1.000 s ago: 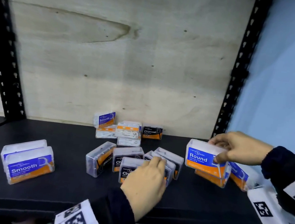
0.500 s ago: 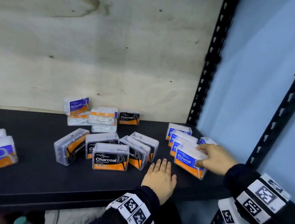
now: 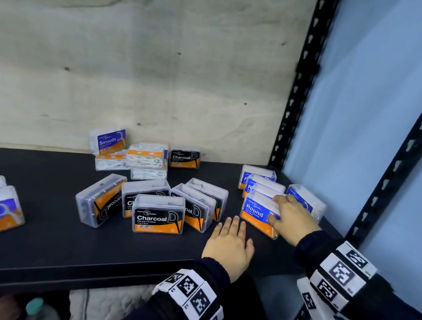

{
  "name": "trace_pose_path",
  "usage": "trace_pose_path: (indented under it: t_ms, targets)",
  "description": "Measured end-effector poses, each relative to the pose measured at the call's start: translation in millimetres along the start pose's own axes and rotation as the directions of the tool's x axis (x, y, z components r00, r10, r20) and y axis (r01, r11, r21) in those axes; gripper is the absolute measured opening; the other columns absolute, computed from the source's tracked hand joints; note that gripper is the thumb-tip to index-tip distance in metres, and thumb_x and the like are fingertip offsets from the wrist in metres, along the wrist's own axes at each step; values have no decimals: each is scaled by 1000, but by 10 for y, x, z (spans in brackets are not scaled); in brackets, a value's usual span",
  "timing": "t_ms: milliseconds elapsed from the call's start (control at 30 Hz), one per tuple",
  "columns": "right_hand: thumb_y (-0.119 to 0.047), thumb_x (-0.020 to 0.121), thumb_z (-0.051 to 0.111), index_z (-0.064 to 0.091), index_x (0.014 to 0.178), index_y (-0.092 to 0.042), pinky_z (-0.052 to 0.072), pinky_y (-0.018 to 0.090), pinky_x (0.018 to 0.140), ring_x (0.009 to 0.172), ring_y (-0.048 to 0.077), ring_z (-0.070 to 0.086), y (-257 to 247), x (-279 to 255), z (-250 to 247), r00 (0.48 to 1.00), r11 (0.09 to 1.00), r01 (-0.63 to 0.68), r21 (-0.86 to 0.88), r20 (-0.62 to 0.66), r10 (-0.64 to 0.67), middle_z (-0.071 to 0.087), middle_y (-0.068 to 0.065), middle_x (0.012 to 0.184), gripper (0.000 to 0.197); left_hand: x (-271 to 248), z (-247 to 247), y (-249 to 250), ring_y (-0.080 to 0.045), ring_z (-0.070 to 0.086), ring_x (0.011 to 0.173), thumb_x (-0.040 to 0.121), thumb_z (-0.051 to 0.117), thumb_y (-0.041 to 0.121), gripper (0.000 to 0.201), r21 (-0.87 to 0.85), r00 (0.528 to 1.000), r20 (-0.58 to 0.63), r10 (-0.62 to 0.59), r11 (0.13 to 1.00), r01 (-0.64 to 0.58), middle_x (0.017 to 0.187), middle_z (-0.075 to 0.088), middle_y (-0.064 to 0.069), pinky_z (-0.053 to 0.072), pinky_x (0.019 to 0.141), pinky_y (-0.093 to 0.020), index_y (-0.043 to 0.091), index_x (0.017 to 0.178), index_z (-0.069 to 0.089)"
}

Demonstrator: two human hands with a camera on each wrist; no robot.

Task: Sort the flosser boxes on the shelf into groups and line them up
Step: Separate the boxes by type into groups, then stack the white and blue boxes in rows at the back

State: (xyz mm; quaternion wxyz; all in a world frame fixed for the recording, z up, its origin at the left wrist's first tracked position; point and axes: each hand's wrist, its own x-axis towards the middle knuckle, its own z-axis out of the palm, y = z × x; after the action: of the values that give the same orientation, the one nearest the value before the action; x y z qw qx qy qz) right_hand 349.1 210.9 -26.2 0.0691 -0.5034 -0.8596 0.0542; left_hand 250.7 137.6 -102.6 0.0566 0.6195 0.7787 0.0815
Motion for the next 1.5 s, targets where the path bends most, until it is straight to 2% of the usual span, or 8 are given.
trace_pose_path:
  t_ms: [233, 367, 533, 700, 1033, 1200, 1333, 1500]
  targets:
    - [-28, 90, 53, 39, 137, -9, 37, 29, 102, 128, 27, 42, -48, -14, -124, 999, 993, 36, -110, 23, -33, 41, 14, 137, 53, -22, -83, -34, -22, 7, 150, 103, 24, 27, 55, -112, 998, 25, 52, 992, -49, 161, 8, -9, 6, 122, -34, 7, 152, 13]
    - [-33, 89, 56, 42, 138, -13, 36, 26, 100, 127, 24, 45, -204, -13, -448, 990, 988, 144, -57, 3, -144, 44, 10, 138, 55, -159, -313, -78, -26, 28, 143, 101, 32, 24, 54, -216, 985, 54, 167, 965, -152, 160, 16, -5, 26, 116, -34, 9, 151, 18]
    - [-32, 86, 62, 51, 132, -14, 36, 23, 95, 119, 19, 52, -535, 64, -913, 939, 941, 338, 29, -81, -335, 54, 6, 131, 51, -395, -919, -245, -35, 52, 122, 92, 35, 27, 43, -83, 939, 49, 339, 939, -335, 136, 54, -11, 46, 100, -46, 10, 128, 52]
    - [-31, 85, 64, 55, 129, -17, 39, 22, 92, 112, 15, 54, -925, 300, -1275, 886, 887, 461, 38, -82, -457, 57, 0, 128, 47, -422, -1836, -643, -22, 61, 113, 96, 44, 23, 35, 136, 934, 40, 356, 924, -358, 124, 66, -5, 46, 94, -27, 17, 124, 62]
    - [-28, 84, 66, 58, 126, -15, 38, 19, 85, 104, 13, 55, -1501, 1267, -1354, 844, 850, 523, 67, 101, -527, 61, 2, 127, 45, 132, -2821, -1819, -16, 60, 112, 95, 50, 20, 33, 429, 990, 127, -57, 903, -3, 123, 67, 0, 37, 70, -12, 16, 126, 61]
    - [-25, 84, 66, 52, 132, -12, 41, 27, 97, 123, 22, 51, -1754, 1829, -926, 863, 878, 472, -80, 244, -442, 54, 5, 136, 51, 550, -2805, -2374, -20, 58, 118, 93, 54, 27, 37, 477, 951, 150, -272, 862, 172, 129, 63, -4, 42, 92, -24, 9, 126, 60]
    - [-21, 85, 65, 46, 137, -8, 40, 31, 102, 128, 24, 48, -1841, 2195, -592, 854, 873, 459, -162, 350, -384, 49, 8, 141, 57, 852, -2625, -2726, -14, 48, 64, 93, 53, 41, 37, 519, 879, 178, -441, 802, 297, 71, 54, 0, 37, 66, -21, 13, 69, 54]
    - [-15, 89, 60, 43, 139, -6, 37, 31, 105, 131, 27, 44, -1895, 2450, -289, 846, 862, 454, -228, 414, -336, 43, 11, 145, 54, 1032, -2437, -2852, -6, 38, 46, 93, 48, 47, 50, 565, 808, 205, -553, 741, 364, 13, 34, 10, 27, 30, -6, 5, 68, 59]
